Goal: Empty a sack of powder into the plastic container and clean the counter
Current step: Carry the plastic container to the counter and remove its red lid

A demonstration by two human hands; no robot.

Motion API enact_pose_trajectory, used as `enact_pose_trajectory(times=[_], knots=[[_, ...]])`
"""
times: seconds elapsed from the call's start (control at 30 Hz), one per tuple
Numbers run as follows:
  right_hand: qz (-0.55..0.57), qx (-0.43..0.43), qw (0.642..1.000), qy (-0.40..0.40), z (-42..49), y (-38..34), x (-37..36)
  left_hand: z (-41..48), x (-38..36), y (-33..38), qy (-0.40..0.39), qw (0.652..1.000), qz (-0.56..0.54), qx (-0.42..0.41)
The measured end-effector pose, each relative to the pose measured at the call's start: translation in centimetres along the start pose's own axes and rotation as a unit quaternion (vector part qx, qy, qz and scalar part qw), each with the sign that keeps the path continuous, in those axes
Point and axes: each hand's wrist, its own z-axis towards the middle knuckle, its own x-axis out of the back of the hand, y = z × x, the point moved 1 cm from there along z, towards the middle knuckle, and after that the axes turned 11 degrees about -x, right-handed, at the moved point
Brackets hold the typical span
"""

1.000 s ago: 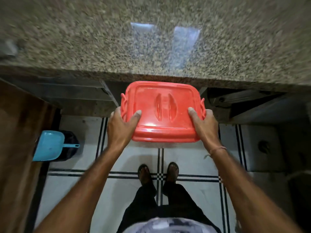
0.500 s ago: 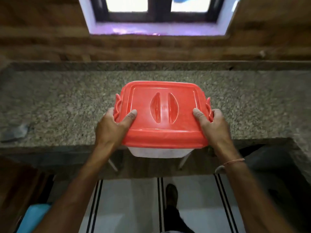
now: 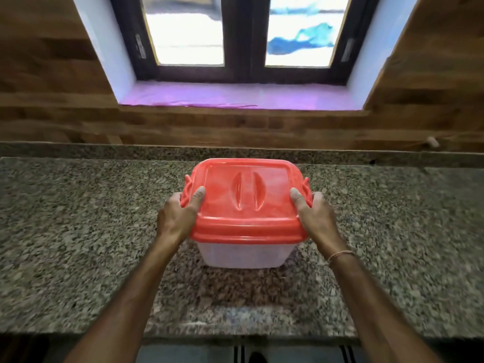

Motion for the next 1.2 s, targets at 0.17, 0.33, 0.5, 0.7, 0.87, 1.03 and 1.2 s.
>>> enact_pose_trajectory(times=[0.17,0.33,0.5,0.7,0.87,1.03,1.2], knots=[[0.017,-0.018,0.999,-0.021,2.3,-1.2,-0.8,3.4,0.6,-1.1,-0.036,0.996,-0.061,0.06],[-0.015,-0.002,1.0,0.011,3.4,-0.8,-1.4,4.2,1.3,-2.6,-0.041,0.993,-0.088,0.063],[0.199,-0.139,0.964,-0.105,4.3,1.1,-2.6,4.4,1.8,-5.2,0.011,0.964,-0.224,0.143],[0.258,-0.191,0.94,-0.115,3.6,2.4,-4.3,3.7,1.8,-6.8,-0.041,0.939,-0.288,0.182],[0.219,-0.046,0.972,-0.074,-1.3,-1.2,-2.9,2.4,2.8,-3.1,-0.05,0.963,-0.262,0.042],[0.232,-0.028,0.97,-0.068,-2.3,-1.8,-4.0,2.0,2.3,-2.3,-0.068,0.953,-0.294,0.026],[0.238,-0.031,0.968,-0.075,-3.3,-2.2,-4.1,1.8,2.7,-1.6,-0.033,0.957,-0.288,0.004]])
